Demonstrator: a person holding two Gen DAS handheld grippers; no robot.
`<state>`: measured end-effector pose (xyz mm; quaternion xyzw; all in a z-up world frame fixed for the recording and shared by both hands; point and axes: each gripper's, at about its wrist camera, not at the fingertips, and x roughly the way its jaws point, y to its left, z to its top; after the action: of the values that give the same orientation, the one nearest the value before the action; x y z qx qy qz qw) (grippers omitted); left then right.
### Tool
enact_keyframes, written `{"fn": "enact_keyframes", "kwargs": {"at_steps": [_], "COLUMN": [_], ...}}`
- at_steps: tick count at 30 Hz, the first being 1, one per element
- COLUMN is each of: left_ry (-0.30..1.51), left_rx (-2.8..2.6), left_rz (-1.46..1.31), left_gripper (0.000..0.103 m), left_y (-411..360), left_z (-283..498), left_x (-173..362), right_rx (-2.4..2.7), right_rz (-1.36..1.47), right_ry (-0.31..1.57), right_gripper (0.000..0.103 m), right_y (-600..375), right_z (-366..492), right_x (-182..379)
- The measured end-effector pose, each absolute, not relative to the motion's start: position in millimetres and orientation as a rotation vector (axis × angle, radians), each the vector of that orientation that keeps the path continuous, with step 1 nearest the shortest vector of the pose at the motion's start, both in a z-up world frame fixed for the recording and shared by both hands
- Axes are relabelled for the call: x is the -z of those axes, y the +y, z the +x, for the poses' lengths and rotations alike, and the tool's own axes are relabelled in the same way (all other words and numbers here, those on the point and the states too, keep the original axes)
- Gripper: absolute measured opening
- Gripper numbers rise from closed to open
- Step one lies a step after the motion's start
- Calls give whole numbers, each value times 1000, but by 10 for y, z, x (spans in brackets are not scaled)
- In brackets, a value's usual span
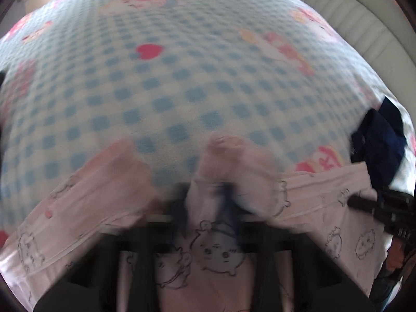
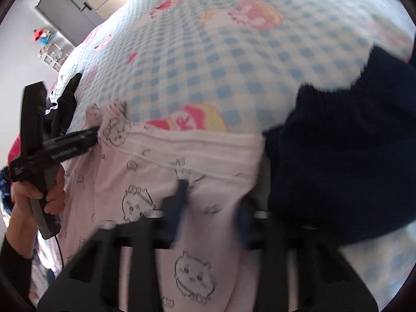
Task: Fold clothes
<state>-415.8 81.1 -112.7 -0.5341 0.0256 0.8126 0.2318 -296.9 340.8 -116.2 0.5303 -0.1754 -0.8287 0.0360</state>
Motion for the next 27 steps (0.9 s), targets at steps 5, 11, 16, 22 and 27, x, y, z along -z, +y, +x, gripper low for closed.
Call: {"fn": "enact_keyframes", "kwargs": {"at_steps": [5, 11, 16, 22, 27], "left_ry": [23, 4, -128, -168, -146], "left_rx": [-2302, -2270, -2264, -2326, -2365], "left_rz": [-1311, -1402, -1500, -1301, -1283], "left_gripper": [5, 9, 17, 44, 44], "left_y": [831, 1049, 1026, 672, 332], "left_z": [-4114, -4334, -4377, -3588, -2609], "left_x": [686, 871, 906, 283, 392], "right_rx": [2734, 2855, 2728, 2865, 2674], "right_rz": [1513, 1511, 1735, 1538, 1381], "right_ry": [-411, -400, -513, -371, -470], "right_gripper": [2, 3, 16, 32, 40], "right_y": [3440, 3850, 4060, 3824, 3404], "right_z": [-2833, -2652, -2720, -2327, -1803], "right_x": [705, 509, 987, 415, 234]}}
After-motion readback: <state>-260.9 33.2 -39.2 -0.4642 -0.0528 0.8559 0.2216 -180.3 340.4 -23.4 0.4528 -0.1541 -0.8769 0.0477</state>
